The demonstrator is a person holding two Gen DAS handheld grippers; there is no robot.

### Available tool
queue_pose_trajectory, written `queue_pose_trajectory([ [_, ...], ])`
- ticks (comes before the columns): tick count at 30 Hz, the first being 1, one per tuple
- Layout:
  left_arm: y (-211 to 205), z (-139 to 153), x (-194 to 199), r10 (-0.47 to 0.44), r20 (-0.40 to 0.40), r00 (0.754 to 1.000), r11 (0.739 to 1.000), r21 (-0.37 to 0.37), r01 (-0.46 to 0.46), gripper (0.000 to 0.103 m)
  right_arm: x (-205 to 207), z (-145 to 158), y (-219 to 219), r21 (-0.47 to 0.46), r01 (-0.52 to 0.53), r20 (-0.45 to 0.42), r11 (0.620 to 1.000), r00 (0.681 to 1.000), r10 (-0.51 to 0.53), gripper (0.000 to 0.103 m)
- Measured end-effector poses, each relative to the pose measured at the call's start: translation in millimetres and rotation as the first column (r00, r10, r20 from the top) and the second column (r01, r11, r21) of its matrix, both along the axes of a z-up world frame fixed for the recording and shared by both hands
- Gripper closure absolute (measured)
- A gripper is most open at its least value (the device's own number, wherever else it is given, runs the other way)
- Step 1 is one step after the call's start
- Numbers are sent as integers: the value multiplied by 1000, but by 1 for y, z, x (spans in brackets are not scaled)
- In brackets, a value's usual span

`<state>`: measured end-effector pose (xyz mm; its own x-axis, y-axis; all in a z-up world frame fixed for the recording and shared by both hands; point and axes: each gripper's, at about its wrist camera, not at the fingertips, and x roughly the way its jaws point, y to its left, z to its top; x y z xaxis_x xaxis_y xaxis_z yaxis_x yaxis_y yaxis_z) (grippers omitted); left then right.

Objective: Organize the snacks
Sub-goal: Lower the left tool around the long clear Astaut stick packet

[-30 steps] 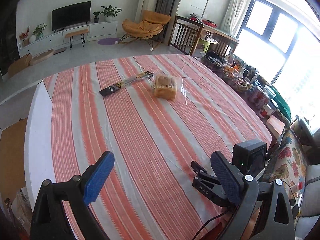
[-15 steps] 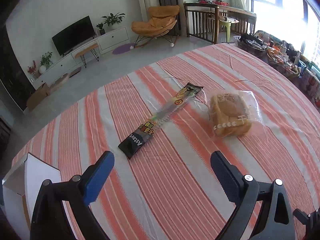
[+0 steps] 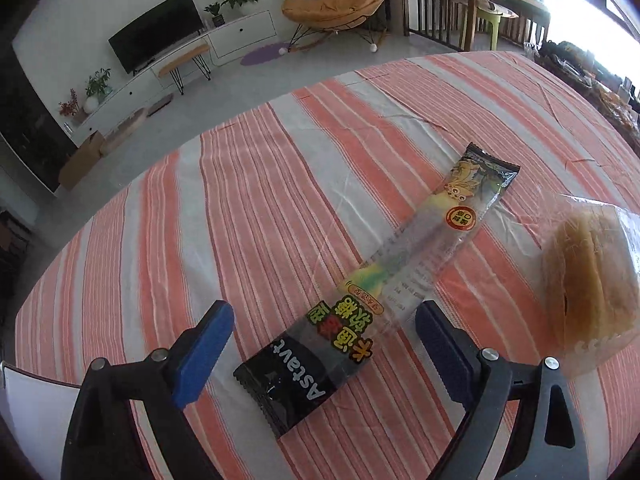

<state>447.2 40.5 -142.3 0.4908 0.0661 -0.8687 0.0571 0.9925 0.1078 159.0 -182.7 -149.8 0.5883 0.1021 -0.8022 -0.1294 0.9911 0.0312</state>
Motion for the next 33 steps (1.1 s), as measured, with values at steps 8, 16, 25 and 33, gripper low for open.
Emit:
queue_pose_trajectory([
  [8,11,3,-46,39,26,999,995,-95,-37,75,3,-1,1,-4,6,11,1000,1000,-6,18],
  [16,1,1,-170,142,12,990,989,-50,-142,75,3,-1,2,-3,13,8,1000,1000,-12,18],
  [25,-21,-4,-271,114,-20,993,966,-231,-116,12,-2,2,-8,79,38,-5,996,999,-38,18],
  [33,1,-13,-226,185,45,982,977,-118,-178,5,-3,3,-10,105,42,-7,994,999,-42,18],
])
